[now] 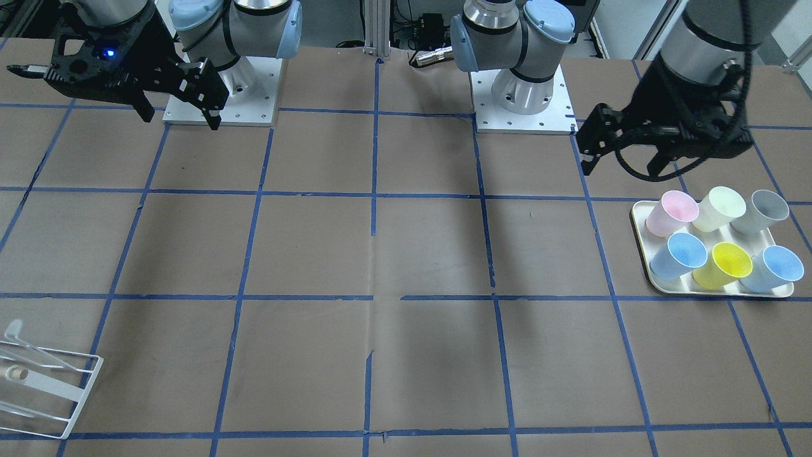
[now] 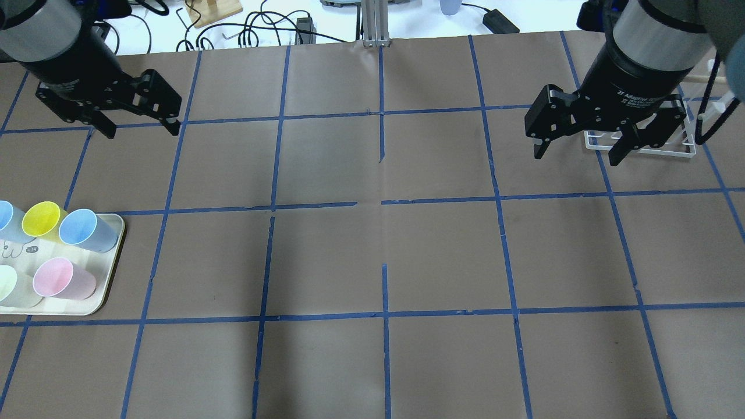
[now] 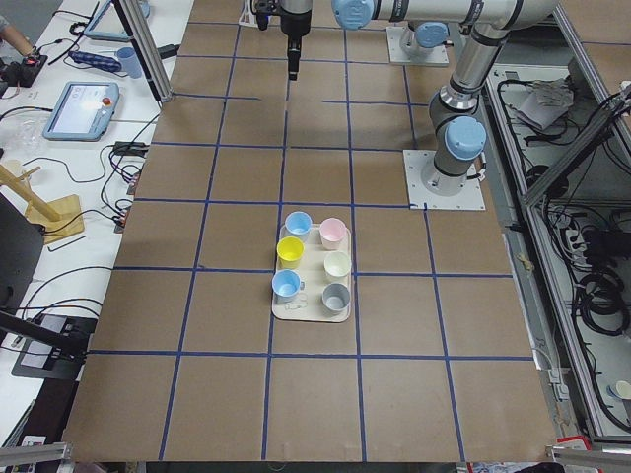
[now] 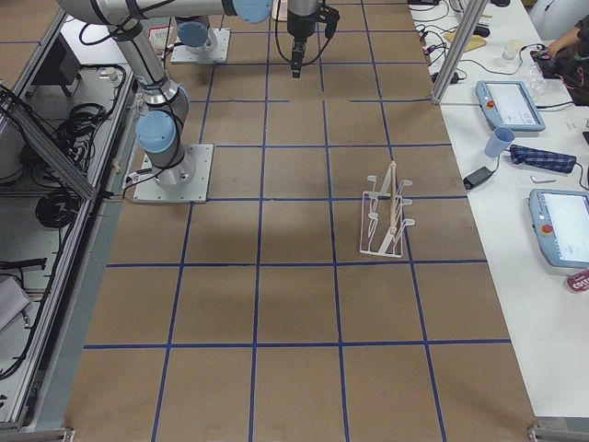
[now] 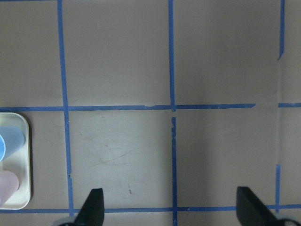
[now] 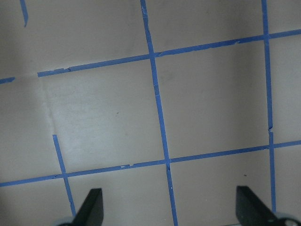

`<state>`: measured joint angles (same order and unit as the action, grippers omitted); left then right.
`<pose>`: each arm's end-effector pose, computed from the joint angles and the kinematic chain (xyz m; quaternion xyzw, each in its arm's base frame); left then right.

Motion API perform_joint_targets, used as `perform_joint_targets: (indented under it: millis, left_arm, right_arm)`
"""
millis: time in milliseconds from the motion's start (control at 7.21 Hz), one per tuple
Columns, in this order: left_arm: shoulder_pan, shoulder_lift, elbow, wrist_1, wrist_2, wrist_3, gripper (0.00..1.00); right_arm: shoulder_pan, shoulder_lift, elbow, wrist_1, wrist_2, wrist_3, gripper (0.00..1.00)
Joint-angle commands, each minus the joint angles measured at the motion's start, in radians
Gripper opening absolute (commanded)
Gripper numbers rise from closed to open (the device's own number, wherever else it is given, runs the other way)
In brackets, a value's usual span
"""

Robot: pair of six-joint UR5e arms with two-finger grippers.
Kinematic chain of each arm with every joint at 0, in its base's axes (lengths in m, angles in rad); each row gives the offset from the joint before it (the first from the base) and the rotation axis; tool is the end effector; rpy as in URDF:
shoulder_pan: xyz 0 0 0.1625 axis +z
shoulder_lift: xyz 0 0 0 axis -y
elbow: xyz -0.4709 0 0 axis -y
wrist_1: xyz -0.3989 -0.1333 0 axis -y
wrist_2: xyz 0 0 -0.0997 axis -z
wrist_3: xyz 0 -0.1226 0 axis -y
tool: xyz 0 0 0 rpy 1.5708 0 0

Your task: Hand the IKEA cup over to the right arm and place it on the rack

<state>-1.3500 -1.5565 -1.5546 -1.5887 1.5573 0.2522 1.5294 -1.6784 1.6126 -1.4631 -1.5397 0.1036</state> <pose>-0.0237 -0.5108 0.5242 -0.0157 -0.9998 0.0077 0.0051 0.1187 -0.4472 0.5303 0.0727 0.9970 0.0214 0.0149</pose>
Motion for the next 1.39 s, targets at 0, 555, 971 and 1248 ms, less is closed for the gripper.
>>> perform_joint_targets:
  millis: [0, 555, 971, 1248]
  left_arm:
    - [0.203, -0.028, -0.007, -0.022, 0.001, 0.336, 1.0]
    - [0.447, -0.207, -0.012, 0.148, 0.018, 0.845, 1.0]
    - [0.621, -0.374, -0.001, 0.333, 0.02, 1.091, 1.0]
    - [0.669, -0.488, 0.042, 0.403, 0.018, 1.151, 1.0]
  right_arm:
    - [0.0, -0.001, 0.007, -0.003, 0.007, -0.001, 1.0]
    - [0.0, -0.003, 0.01, -0.006, 0.012, 0.005, 1.0]
    - [0.0, -0.001, 0.012, -0.006, 0.009, -0.001, 1.0]
    - [0.0, -0.001, 0.013, -0.005, 0.01, -0.001, 1.0]
